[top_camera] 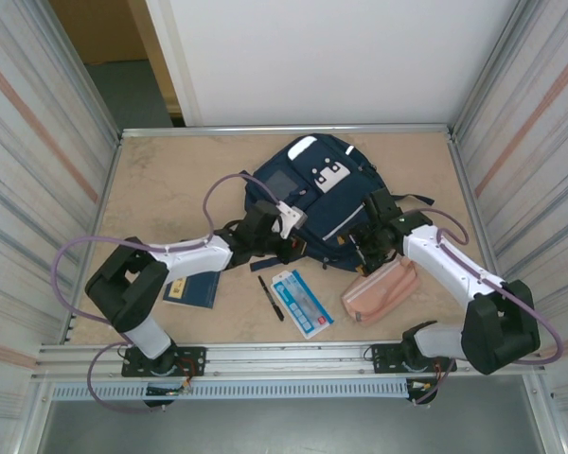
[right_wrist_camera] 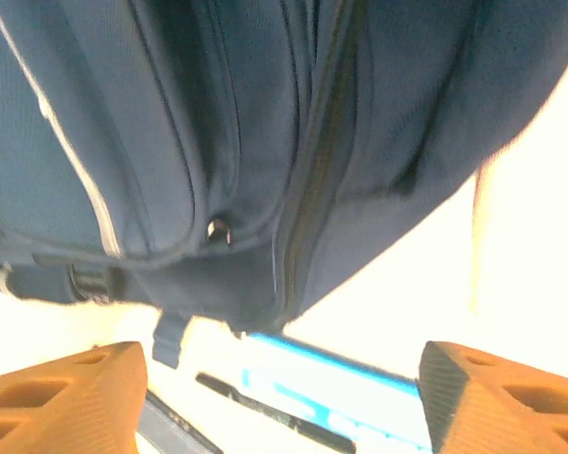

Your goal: Pack the student bag

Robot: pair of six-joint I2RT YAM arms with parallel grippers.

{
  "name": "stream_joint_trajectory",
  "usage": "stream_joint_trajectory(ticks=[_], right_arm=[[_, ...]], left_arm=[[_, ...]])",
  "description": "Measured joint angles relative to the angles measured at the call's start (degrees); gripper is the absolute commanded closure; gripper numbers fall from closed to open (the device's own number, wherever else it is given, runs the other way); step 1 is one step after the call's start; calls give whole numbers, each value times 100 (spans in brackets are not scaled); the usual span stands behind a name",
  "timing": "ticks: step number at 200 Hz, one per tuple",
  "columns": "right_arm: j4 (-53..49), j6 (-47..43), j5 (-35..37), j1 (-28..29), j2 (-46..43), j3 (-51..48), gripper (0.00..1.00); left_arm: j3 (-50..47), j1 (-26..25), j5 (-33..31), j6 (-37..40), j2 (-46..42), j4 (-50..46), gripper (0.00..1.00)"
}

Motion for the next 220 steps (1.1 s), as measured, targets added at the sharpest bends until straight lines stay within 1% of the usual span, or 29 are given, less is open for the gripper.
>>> stream_joint_trajectory(ticks=[8, 13, 21, 25, 28, 36, 67, 88, 106, 112, 118, 125, 132, 142, 162, 220], right_arm=[[-118, 52, 31, 125, -55, 66, 19], [-173, 87, 48, 184, -94, 90, 19], [-234, 127, 76, 262, -151, 103, 19], [-260, 166, 103, 286, -184, 103, 19], [-286, 192, 127, 302, -199, 103, 19], [-339, 267, 190, 299, -229, 98, 19], [-166, 540, 326, 267, -214, -153, 20], [90, 608, 315, 249, 103, -195, 22], [369, 645, 330, 234, 542, -192, 30], [439, 645, 332, 225, 706, -192, 34], [507, 649, 337, 219, 852, -192, 40], [568, 636, 332, 219, 988, -192, 50], [647, 649, 330, 214, 1104, -195, 64], [752, 682, 315, 214, 1174, -212, 80], [903, 702, 247, 214, 1156, -262, 100], [846, 599, 181, 146, 678, -214, 100]], left_arm=[[0, -66, 20, -4, 0, 39, 100], [-2, -103, 55, -22, 0, 68, 91], [-2, -138, 133, -63, 4, 118, 72], [-2, -151, 181, -74, 15, 162, 64], [-2, -153, 201, -81, 24, 184, 61], [-2, -164, 278, -116, 70, 245, 58], [-2, -293, 426, -205, 382, 363, 54], [-2, -374, 487, -264, 579, 496, 51], [-2, -393, 514, -256, 662, 568, 50], [-2, -396, 514, -243, 686, 605, 50], [0, -398, 516, -223, 710, 629, 49], [7, -398, 516, -190, 750, 656, 49], [13, -398, 516, -162, 798, 664, 49], [24, -398, 516, -138, 863, 673, 49], [42, -398, 514, -94, 955, 684, 48], [179, -398, 516, 105, 1010, 697, 46]])
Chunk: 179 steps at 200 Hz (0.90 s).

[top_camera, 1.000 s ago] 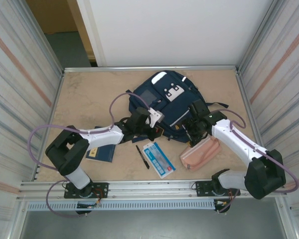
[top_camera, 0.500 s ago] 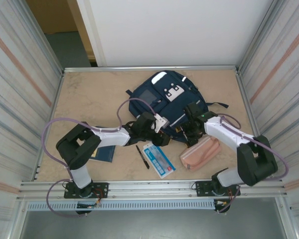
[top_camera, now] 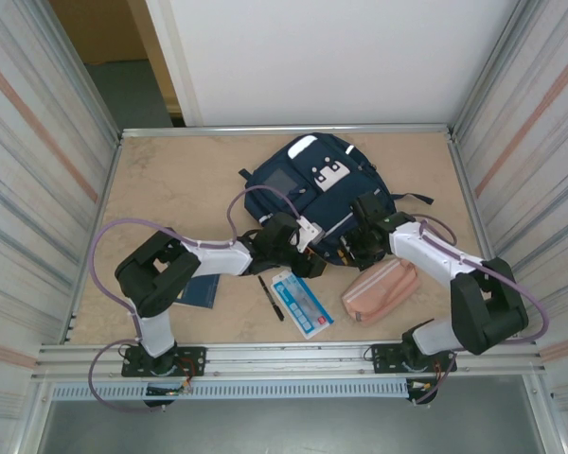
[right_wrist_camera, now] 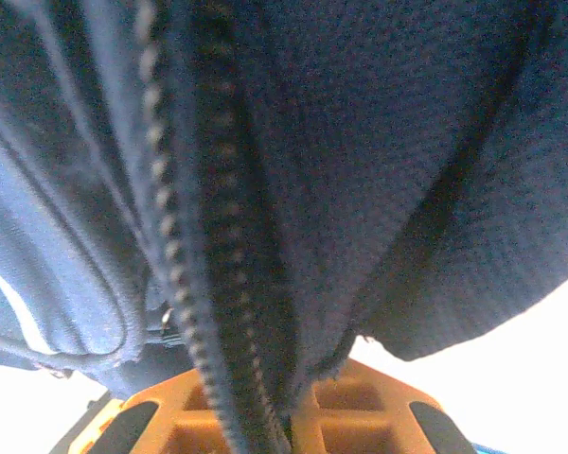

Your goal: Pack the student bag

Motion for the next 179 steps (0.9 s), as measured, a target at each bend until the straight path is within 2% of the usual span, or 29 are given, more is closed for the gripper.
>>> stream_joint_trajectory(ticks=[51, 79, 136, 155, 179], right_arm=[[-81, -68, -116, -13, -105, 72, 100], [-81, -66, -155, 31, -203, 74, 100], [-221, -24, -142, 232, -391, 74, 100], [-258, -4, -101, 295, -459, 74, 100], [-289, -4, 9, 299, -573, 72, 100]], left_arm=[[120, -26, -61, 225, 0, -122, 47], [225, -28, -133, 282, 0, -184, 52], [251, -168, -636, 682, 0, -184, 78], [251, -188, -715, 804, 0, -179, 90], [245, -227, -691, 892, 0, -103, 97]])
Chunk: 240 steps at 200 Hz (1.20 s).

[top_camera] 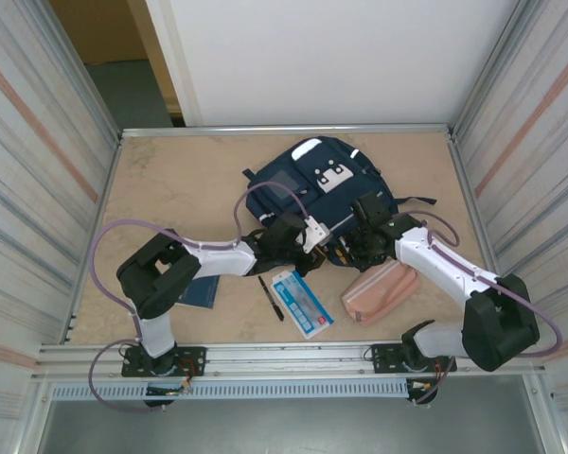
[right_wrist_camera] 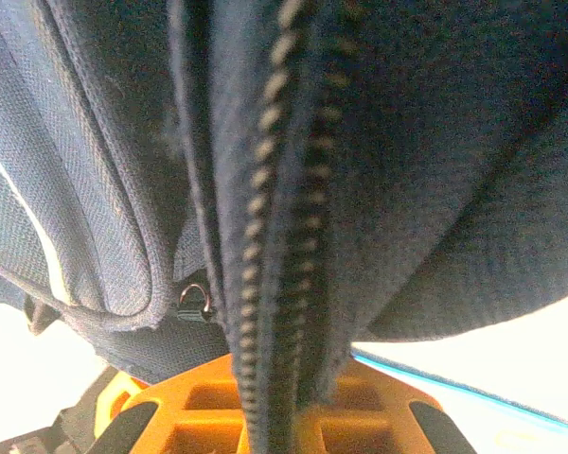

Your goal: Pack the student bag

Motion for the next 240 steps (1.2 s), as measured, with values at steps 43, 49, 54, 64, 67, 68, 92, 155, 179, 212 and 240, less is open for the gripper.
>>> stream_joint_trajectory(ticks=[43, 49, 54, 64, 67, 68, 92, 155, 179, 212, 240], right_arm=[[-107, -98, -85, -289, -116, -2, 100], [-127, -129, -118, -350, -127, -2, 100], [-140, -162, -136, -391, -136, -4, 100], [-173, -223, -168, -494, -166, -11, 100], [-188, -240, -170, -522, -179, -13, 100], [-199, -247, -173, -542, -186, -13, 100], [-365, -396, -199, -802, -291, -39, 100], [-442, -673, -341, -957, -420, -46, 100], [-448, -713, -411, -957, -420, -46, 100], [-450, -782, -509, -955, -422, -46, 100], [-450, -798, -511, -879, -452, -46, 100]], left_arm=[[-229, -20, -46, 66, -149, 302, 100], [-286, -13, -48, 66, -192, 341, 100], [-330, -2, -52, 66, -223, 365, 100], [-426, 39, -85, 66, -293, 411, 100], [-450, 59, -107, 66, -317, 411, 100], [-463, 70, -120, 63, -328, 415, 100], [-678, 389, -286, 52, -555, 415, 100], [-973, 866, 828, -138, -726, 831, 52], [-970, 514, 1058, -192, -726, 964, 51], [-892, 13, 918, -175, -715, 953, 51], [-686, -66, 302, -15, -636, 946, 50]])
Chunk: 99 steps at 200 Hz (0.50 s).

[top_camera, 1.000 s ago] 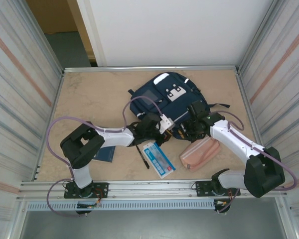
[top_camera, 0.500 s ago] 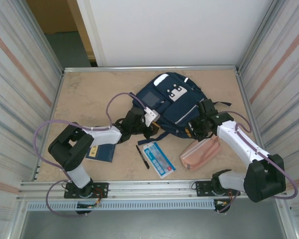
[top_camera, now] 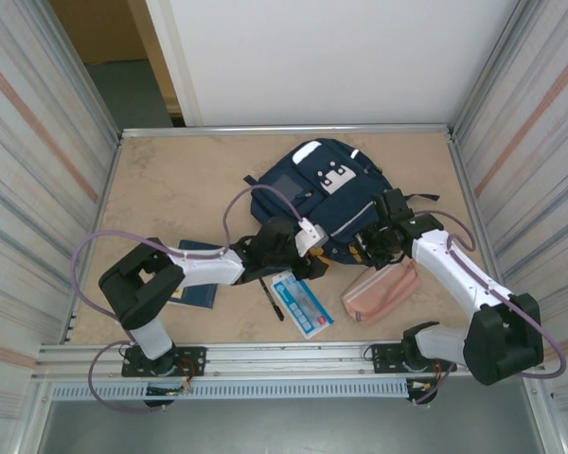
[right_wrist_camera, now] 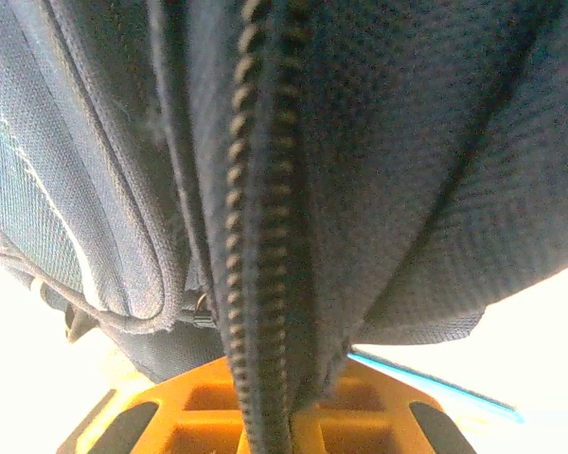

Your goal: Pack the student bag

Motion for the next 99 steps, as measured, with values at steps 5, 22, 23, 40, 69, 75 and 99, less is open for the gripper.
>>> stream_joint_trajectory(ticks=[5, 22, 23, 40, 69, 75, 99], right_arm=[[2, 0, 2, 24, -11, 0, 100], [4, 0, 4, 105, -52, 0, 100], [4, 0, 4, 107, -52, 0, 100], [7, 7, 24, 170, -83, 0, 100], [7, 44, 76, 280, -85, 0, 100], [4, 46, 87, 291, -85, 0, 100], [-24, 109, 186, 422, -85, 0, 100]], left_arm=[[26, -11, -98, 37, 17, 7, 50], [61, -74, -337, 199, 79, 59, 50], [63, -76, -345, 208, 83, 61, 50], [63, -120, -476, 400, 214, 240, 51], [20, -219, -634, 800, 452, 684, 52], [-35, -251, -699, 901, 483, 833, 53], [-144, -424, -1049, 1200, 608, 1213, 61]])
